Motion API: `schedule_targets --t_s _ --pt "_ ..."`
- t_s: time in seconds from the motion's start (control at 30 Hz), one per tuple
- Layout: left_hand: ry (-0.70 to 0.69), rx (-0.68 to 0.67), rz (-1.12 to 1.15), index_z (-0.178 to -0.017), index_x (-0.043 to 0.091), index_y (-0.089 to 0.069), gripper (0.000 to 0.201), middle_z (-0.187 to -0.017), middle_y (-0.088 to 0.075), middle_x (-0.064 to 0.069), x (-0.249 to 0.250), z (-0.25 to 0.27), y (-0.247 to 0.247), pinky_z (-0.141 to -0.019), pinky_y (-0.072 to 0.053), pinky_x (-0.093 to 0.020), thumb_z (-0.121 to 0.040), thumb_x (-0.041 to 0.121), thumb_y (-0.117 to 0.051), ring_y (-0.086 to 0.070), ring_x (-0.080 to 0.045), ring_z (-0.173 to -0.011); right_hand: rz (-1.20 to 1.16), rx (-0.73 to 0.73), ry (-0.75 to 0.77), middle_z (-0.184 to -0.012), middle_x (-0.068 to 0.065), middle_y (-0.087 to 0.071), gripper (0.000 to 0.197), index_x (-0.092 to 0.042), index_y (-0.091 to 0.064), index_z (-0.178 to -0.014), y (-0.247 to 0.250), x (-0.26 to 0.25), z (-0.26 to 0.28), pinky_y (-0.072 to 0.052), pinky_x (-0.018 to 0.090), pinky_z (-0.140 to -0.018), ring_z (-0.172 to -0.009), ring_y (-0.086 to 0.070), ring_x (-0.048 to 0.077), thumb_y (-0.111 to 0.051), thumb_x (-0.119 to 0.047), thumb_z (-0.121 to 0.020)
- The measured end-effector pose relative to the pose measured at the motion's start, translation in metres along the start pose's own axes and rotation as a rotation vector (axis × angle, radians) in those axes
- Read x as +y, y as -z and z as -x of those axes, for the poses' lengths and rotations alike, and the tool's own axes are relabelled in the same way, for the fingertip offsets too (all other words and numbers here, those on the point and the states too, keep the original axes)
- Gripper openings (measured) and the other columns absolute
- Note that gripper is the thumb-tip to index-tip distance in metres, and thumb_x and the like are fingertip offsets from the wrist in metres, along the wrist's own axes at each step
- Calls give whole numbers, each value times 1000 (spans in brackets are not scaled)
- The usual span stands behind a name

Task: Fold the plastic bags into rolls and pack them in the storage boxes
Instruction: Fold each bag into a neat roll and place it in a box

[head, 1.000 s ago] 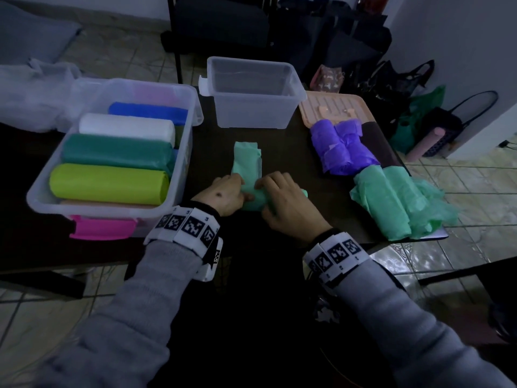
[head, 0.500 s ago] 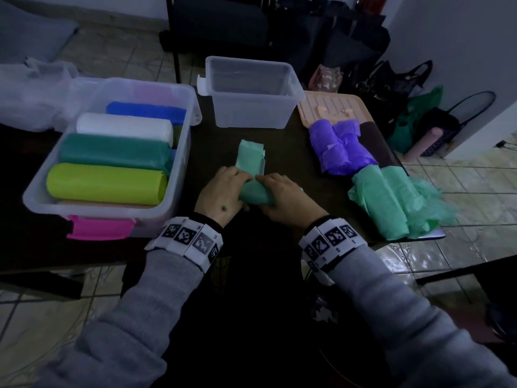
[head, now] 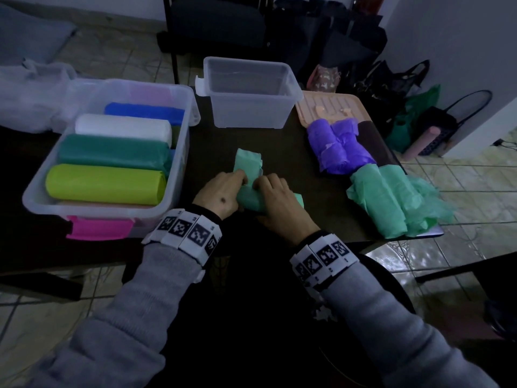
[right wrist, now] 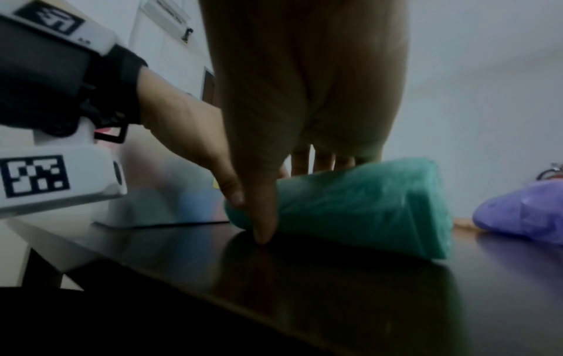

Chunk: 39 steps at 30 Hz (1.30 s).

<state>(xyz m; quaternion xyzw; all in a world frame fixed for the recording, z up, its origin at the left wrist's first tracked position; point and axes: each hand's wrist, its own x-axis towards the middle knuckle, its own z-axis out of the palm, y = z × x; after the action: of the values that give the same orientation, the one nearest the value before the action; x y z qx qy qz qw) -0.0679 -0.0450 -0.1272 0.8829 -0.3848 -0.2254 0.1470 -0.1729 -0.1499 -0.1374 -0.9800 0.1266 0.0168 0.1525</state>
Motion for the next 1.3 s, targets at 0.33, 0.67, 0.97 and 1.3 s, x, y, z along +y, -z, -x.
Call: schedule_targets --t_s 0.33,0.67,0.97,1.3 --pt "-94 166 26 -129 15 -56 49 -132 -50 -6 -5 8 4 -102 -35 -29 -82 7 -68 -46 -20 -123 -126 -223 -46 -133 8 -50 55 -13 -48 -135 25 9 -12 -33 22 -95 -122 -47 22 -66 -29 -85" --pt "-139 82 -49 -135 13 -47 69 -133 -45 -8 0 8 -1 -102 -34 -32 -72 7 -76 -40 -24 -124 -190 -233 -137 -128 11 -48 48 -18 -37 -129 22 17 -17 -40 34 -99 -117 -48 26 -58 -31 -89" --pt "-119 109 -7 -135 11 -43 63 -140 -35 -5 -2 -4 -2 -104 -36 -36 -78 4 -69 -35 -24 -127 -294 -1 -57 -126 10 -47 32 -15 -55 -124 16 10 -9 -30 21 -94 -118 -46 24 -55 -13 -92" --pt "49 155 277 -137 11 -41 39 -140 -40 -9 3 -6 -6 -101 -34 -29 -98 12 -44 -43 -22 -125 -331 -301 -206 -133 9 -52 53 -10 -44 -134 37 24 -52 -38 26 -101 -120 -51 20 -60 -34 -90"
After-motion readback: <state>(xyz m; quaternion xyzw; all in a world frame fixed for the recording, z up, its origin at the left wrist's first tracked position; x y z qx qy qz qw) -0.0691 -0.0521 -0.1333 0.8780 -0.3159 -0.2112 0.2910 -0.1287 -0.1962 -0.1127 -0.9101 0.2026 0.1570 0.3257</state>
